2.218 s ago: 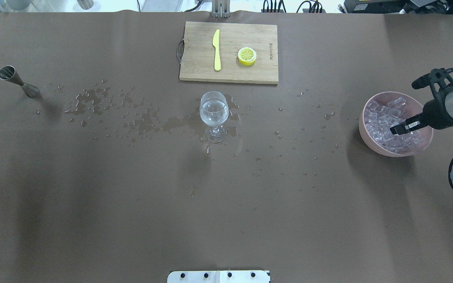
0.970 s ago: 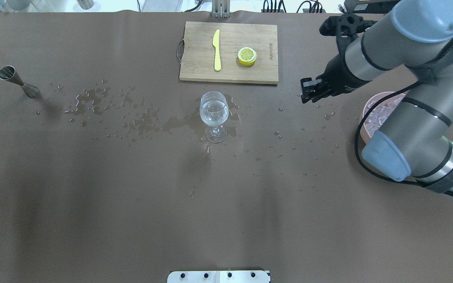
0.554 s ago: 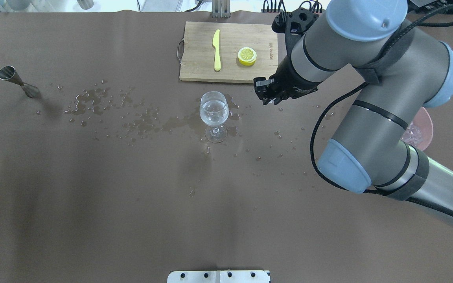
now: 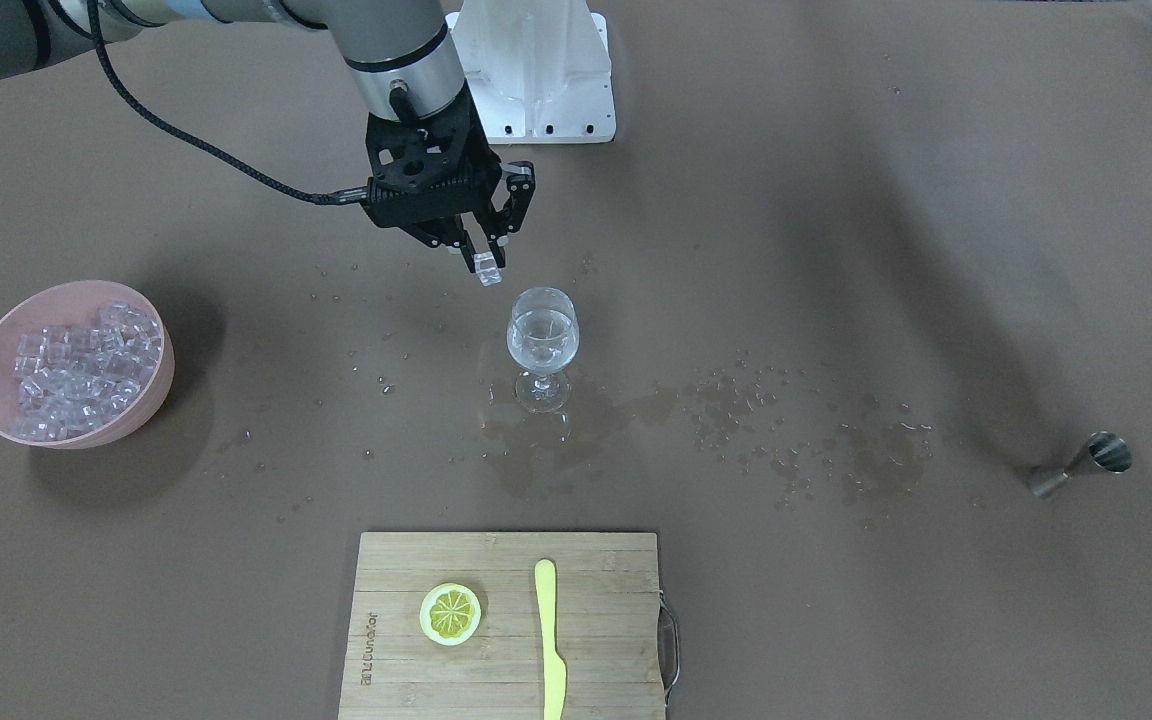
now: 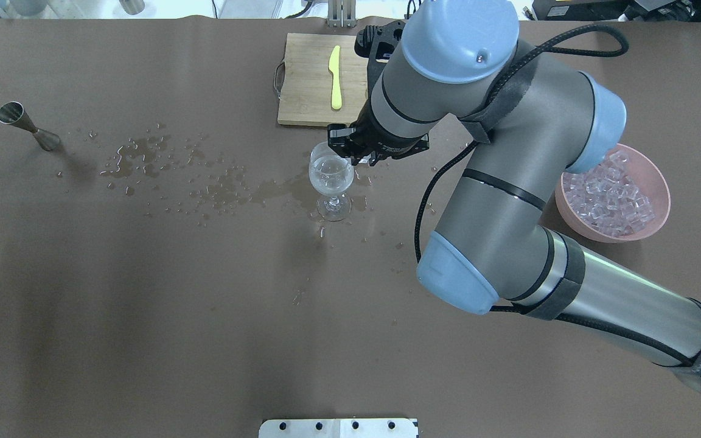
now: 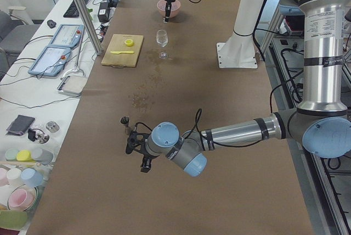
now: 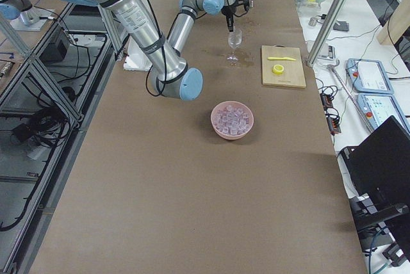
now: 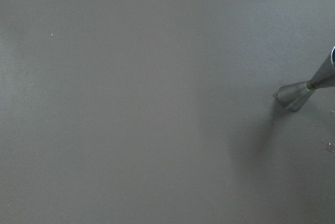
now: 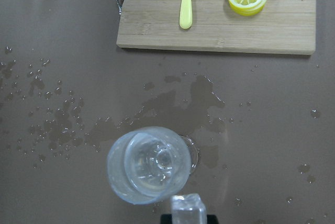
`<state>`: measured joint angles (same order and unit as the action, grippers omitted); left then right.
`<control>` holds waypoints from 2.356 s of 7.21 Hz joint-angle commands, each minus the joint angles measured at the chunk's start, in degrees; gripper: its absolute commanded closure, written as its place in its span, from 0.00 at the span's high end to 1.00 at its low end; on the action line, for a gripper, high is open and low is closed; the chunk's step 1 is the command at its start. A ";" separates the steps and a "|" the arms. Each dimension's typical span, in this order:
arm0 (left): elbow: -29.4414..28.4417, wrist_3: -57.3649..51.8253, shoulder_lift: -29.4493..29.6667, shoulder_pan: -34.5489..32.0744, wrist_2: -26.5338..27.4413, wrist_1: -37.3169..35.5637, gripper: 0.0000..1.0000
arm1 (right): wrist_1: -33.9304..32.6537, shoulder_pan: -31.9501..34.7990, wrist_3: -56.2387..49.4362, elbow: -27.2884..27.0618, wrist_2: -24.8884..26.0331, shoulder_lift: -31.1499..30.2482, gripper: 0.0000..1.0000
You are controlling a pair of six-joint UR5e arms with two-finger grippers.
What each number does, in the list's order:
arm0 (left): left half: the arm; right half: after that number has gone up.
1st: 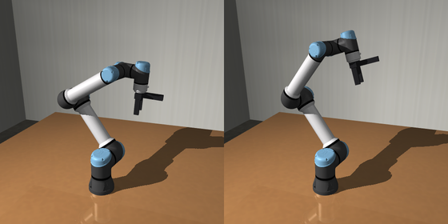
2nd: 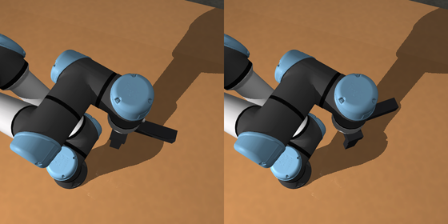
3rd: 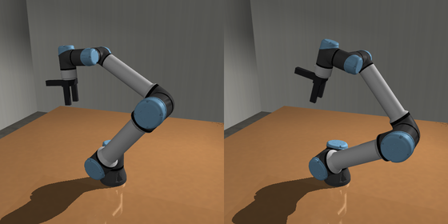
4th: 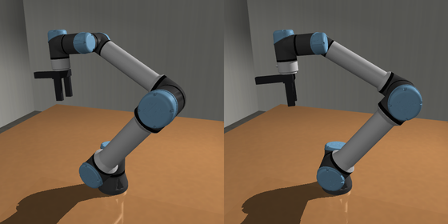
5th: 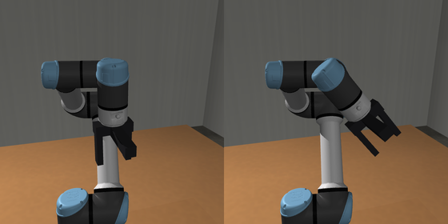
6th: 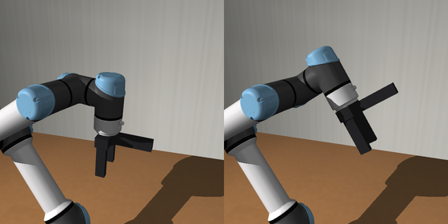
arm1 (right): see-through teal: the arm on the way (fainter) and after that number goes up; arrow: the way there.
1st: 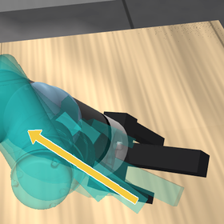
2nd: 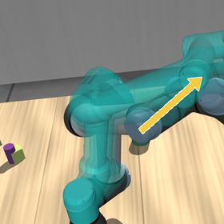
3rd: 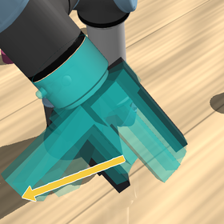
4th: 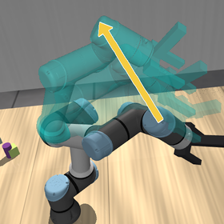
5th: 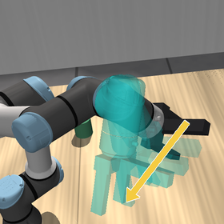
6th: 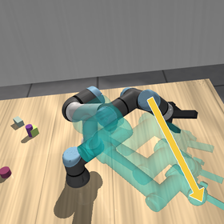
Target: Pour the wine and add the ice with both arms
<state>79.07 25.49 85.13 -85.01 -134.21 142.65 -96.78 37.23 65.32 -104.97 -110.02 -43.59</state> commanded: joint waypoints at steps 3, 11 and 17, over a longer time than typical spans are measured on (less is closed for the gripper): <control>-0.06 0.00 0.12 0.02 0.00 0.00 0.98 | 0.10 -1.01 0.51 1.95 1.12 2.28 0.00; -0.76 -0.09 0.65 0.02 0.00 -0.18 0.98 | 6.25 -0.84 1.74 5.84 1.04 1.94 1.00; 4.75 -0.52 6.26 0.98 -4.02 -17.67 0.98 | 5.90 16.01 -17.98 -8.74 -14.51 -23.77 1.00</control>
<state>81.32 25.56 89.71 -84.66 -135.90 133.18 -90.73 49.24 53.07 -111.51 -121.49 -61.11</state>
